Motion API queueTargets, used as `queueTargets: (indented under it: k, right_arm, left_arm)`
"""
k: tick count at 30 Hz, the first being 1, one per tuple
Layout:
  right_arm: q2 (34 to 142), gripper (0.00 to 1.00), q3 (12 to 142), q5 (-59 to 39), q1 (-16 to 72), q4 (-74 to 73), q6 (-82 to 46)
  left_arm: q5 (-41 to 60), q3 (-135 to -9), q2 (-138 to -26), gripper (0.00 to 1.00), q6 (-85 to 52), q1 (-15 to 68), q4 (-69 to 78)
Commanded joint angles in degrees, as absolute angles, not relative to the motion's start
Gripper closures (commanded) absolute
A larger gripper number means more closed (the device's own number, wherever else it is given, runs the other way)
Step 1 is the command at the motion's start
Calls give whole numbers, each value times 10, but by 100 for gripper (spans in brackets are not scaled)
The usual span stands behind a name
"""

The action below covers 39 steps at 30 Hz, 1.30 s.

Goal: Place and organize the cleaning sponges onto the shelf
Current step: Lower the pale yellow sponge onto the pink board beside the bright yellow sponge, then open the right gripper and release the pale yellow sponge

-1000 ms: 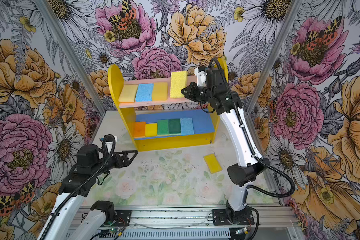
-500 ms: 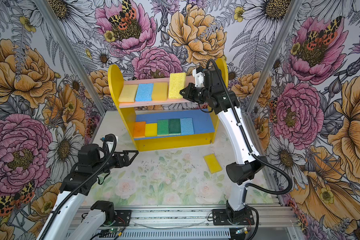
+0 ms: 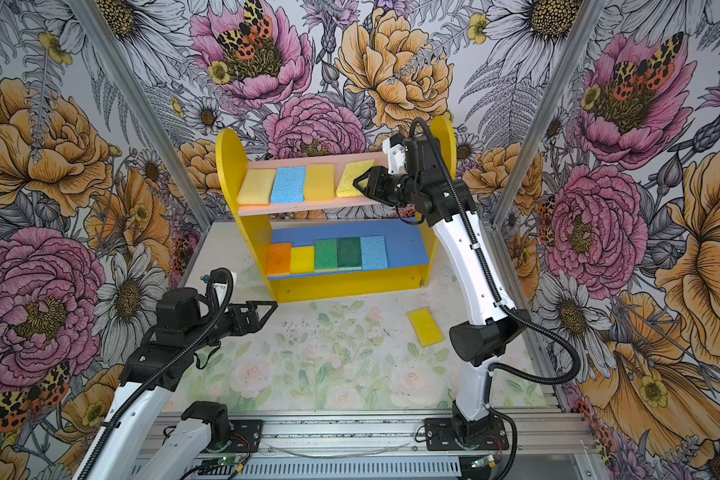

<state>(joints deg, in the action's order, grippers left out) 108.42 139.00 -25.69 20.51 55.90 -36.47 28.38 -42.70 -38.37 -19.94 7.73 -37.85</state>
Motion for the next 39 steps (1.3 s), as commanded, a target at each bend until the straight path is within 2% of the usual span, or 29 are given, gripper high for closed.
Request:
queueTargets:
  k: [1, 19, 29, 39]
  right_arm:
    - [1076, 53, 1406, -226, 199, 573, -356]
    - [1070, 40, 1422, -121, 199, 643, -287]
    - [1153, 39, 1503, -175, 196, 643, -299]
    - [1192, 39, 1544, -206, 210, 643, -315]
  left_arm:
    - [295, -422, -380, 1, -194, 80, -367]
    - [276, -426, -370, 1, -193, 68, -374]
    - [273, -425, -365, 1, -192, 67, -374]
    - [273, -425, -364, 1, -192, 68, -374]
